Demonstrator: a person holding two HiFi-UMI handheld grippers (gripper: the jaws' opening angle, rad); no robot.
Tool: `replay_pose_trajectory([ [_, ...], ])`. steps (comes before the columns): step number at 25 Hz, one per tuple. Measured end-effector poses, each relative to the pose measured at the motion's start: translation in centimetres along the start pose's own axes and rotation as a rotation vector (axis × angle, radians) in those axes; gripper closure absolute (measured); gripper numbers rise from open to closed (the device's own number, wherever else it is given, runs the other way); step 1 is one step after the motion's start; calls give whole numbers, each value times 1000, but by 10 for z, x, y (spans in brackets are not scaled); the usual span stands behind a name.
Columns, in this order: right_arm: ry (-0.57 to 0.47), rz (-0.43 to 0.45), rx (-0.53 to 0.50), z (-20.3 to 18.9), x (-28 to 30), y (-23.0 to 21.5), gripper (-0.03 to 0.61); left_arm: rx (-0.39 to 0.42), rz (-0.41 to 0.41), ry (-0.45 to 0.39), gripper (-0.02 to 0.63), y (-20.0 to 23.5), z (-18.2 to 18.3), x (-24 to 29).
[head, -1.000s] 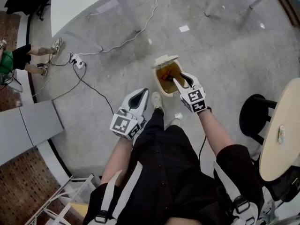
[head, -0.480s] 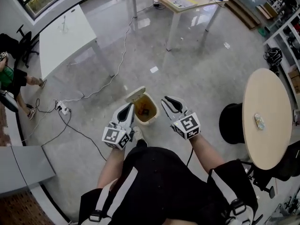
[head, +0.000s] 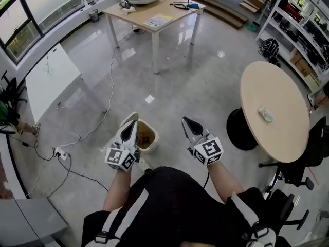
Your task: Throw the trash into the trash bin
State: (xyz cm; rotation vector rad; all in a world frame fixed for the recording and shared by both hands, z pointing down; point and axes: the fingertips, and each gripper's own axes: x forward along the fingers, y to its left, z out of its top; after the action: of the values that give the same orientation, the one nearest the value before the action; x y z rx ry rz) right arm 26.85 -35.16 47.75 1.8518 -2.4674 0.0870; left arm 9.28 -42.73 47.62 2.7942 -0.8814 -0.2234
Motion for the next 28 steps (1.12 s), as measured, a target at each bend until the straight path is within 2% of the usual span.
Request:
replay_pose_trajectory([
  [6, -17, -84, 22, -3, -67, -26, 572, 15, -73, -9, 614, -58, -3, 6],
  [13, -37, -114, 60, -15, -108, -31, 572, 87, -57, 6, 614, -81, -2, -20],
  [16, -54, -141, 91, -16, -113, -28, 572, 96, -33, 14, 614, -77, 0, -38],
  [21, -73, -172, 114, -7, -104, -3, 572, 68, -4, -1, 614, -52, 10, -61],
  [24, -69, -164, 113, -2, -92, 23, 572, 56, 10, -27, 614, -40, 26, -78],
  [28, -71, -130, 103, 1, -55, 58, 574, 84, 12, -32, 614, -14, 40, -98],
])
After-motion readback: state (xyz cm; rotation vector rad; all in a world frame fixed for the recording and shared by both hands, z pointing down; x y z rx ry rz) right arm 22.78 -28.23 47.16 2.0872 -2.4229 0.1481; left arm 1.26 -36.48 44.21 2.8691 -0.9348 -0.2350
